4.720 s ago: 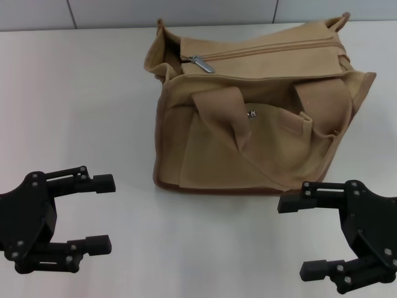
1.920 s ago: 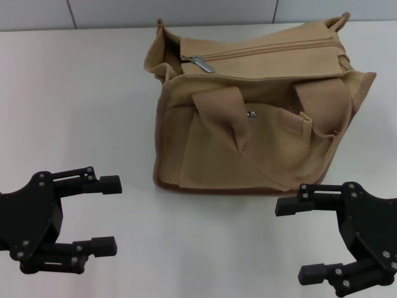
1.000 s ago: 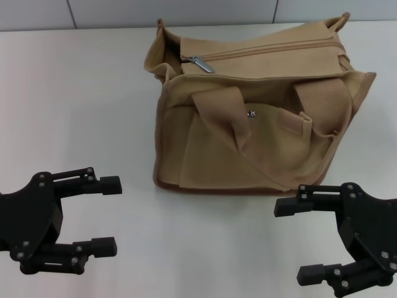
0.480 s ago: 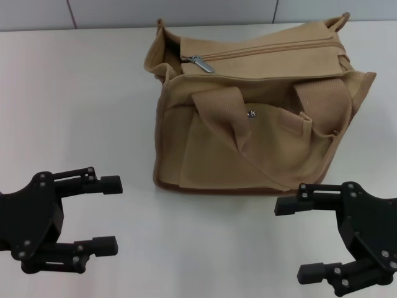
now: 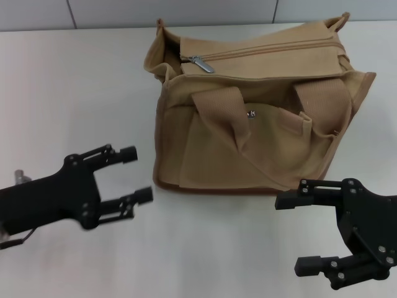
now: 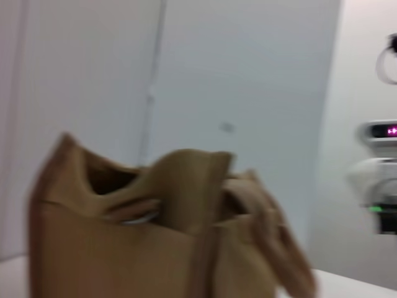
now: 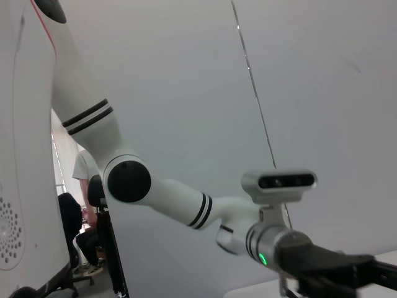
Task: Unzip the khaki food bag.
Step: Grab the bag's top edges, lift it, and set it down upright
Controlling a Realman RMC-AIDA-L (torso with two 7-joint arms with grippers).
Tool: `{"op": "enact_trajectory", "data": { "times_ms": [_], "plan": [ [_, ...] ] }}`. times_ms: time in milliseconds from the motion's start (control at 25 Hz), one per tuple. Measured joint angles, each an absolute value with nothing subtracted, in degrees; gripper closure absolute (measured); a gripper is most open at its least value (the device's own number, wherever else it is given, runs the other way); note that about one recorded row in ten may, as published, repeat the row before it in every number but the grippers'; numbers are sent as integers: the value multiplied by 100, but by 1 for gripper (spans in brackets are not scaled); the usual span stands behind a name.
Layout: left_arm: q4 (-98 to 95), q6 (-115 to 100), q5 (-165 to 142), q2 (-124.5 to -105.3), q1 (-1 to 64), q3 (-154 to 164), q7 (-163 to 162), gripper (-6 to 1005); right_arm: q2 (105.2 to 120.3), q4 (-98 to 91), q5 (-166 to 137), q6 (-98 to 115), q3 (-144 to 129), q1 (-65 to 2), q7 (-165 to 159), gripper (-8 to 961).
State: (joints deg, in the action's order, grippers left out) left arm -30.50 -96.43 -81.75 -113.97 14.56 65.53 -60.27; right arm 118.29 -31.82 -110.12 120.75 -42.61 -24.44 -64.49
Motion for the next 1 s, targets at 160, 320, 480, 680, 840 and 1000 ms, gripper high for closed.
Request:
{"op": "enact_trajectory", "data": {
  "times_ms": [160, 320, 480, 680, 840, 1000],
  "plan": [
    [-3022, -8992, -8143, -11826, 1340, 5972, -5446, 285, 11830, -3181, -11012, 12066, -4258, -2438, -6446, 135],
    [-2707, -8849, -7933, -11873, 1408, 5788, -5128, 288, 11829, -3181, -11012, 12061, -4251, -2432, -6444, 135],
    [-2391, -8847, -7785, -11870, 1634, 5771, -5055, 291, 11830, -3181, -11012, 12062, -4189, -2420, -6443, 135],
    [-2054, -8808, -7699, -11912, 1955, 5791, -4900, 295, 11829, -3181, -11012, 12070, -4121, -2417, -6442, 135],
    [-1596, -8764, -7506, -11915, 2184, 5768, -4617, 298, 11830, -3181, -11012, 12072, -4122, -2417, -6442, 134],
    [-1227, -8729, -7389, -11917, 2381, 5796, -4258, 301, 11831, -3177, -11012, 12066, -4122, -2417, -6442, 134]
  ]
}}
